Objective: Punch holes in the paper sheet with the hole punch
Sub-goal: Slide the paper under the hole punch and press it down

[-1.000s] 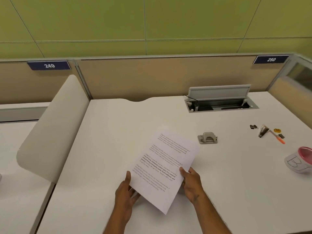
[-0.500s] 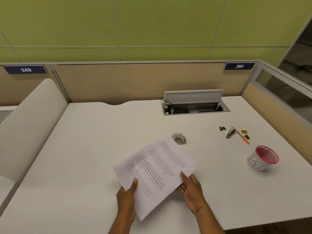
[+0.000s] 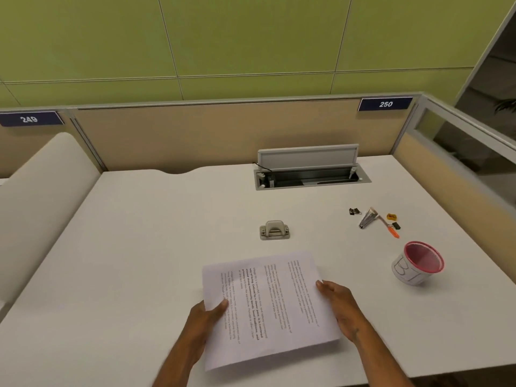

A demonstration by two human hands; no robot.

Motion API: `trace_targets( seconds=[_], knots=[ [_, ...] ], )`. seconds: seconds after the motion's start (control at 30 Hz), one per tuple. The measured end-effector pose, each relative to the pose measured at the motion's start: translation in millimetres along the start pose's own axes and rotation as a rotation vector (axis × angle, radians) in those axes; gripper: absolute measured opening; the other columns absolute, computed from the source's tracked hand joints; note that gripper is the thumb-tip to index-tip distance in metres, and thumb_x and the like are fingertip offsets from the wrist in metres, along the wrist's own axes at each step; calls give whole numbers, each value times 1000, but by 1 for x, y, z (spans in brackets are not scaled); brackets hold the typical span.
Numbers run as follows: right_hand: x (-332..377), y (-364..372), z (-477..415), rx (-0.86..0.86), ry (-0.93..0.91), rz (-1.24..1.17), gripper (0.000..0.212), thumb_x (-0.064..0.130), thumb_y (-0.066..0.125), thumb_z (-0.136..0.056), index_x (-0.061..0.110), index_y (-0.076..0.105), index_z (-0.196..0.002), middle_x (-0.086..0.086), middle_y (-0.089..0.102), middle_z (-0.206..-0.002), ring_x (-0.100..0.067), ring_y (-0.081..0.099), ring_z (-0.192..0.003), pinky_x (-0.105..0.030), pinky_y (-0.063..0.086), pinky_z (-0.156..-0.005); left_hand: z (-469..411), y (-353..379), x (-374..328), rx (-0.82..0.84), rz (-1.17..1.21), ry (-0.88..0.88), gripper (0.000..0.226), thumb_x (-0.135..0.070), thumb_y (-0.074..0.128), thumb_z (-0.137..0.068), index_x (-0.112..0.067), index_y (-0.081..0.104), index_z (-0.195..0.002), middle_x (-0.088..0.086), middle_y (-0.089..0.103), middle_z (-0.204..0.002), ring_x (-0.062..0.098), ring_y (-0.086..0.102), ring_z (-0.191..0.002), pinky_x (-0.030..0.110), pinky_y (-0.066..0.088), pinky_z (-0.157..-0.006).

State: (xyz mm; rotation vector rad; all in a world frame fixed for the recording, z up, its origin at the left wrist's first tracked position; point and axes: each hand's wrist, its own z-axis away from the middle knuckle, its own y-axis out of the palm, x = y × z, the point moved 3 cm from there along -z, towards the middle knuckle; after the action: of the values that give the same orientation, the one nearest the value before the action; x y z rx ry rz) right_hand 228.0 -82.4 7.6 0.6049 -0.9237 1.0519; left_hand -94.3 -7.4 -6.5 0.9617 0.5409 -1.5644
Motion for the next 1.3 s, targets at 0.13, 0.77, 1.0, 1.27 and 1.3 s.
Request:
trace_targets(
  seconds=[0.13, 0.77, 1.0, 1.27, 1.3],
  knots=[
    [2, -3, -22, -153, -21, 70, 23, 19, 56, -97, 4, 72, -91, -16, 75, -99, -28, 68, -87, -46, 53, -91, -20, 9, -9, -11, -40, 28, 32, -30, 68, -89, -14, 65, -117, 14, 76, -105, 37, 74, -92, 42, 61, -68],
    [11, -14, -104, -368, 62, 167, 21, 16, 60, -94, 14, 72, -77, -2, 74, -84, -17, 65, -73, -26, 50, -63, -109, 26, -46, -437, -275, 78, 28, -22, 58, -96, 0, 68, -82, 9, 71, -79, 23, 57, -70, 33, 43, -66],
    [16, -17, -115, -357, 77, 195, 23, 15, 59, -94, 15, 72, -74, -3, 74, -80, -21, 67, -74, -31, 54, -70, -117, 32, -49, -479, -279, 55, 22, -23, 60, -95, -11, 73, -84, 7, 74, -85, 28, 66, -81, 35, 49, -73],
    [14, -17, -117, -345, 88, 173, 22, 13, 58, -95, 9, 72, -78, -7, 74, -83, -20, 65, -72, -26, 51, -65, -118, 31, -47, -517, -308, 43, 22, -25, 60, -95, -12, 74, -85, 2, 74, -84, 23, 66, -80, 32, 47, -69],
    [14, -17, -116, -343, 89, 169, 21, 12, 58, -95, 8, 73, -81, -7, 75, -84, -19, 66, -73, -25, 51, -64, -118, 31, -47, -517, -316, 41, 22, -26, 60, -95, -12, 75, -86, 1, 74, -84, 24, 66, -81, 33, 47, -71]
  ],
)
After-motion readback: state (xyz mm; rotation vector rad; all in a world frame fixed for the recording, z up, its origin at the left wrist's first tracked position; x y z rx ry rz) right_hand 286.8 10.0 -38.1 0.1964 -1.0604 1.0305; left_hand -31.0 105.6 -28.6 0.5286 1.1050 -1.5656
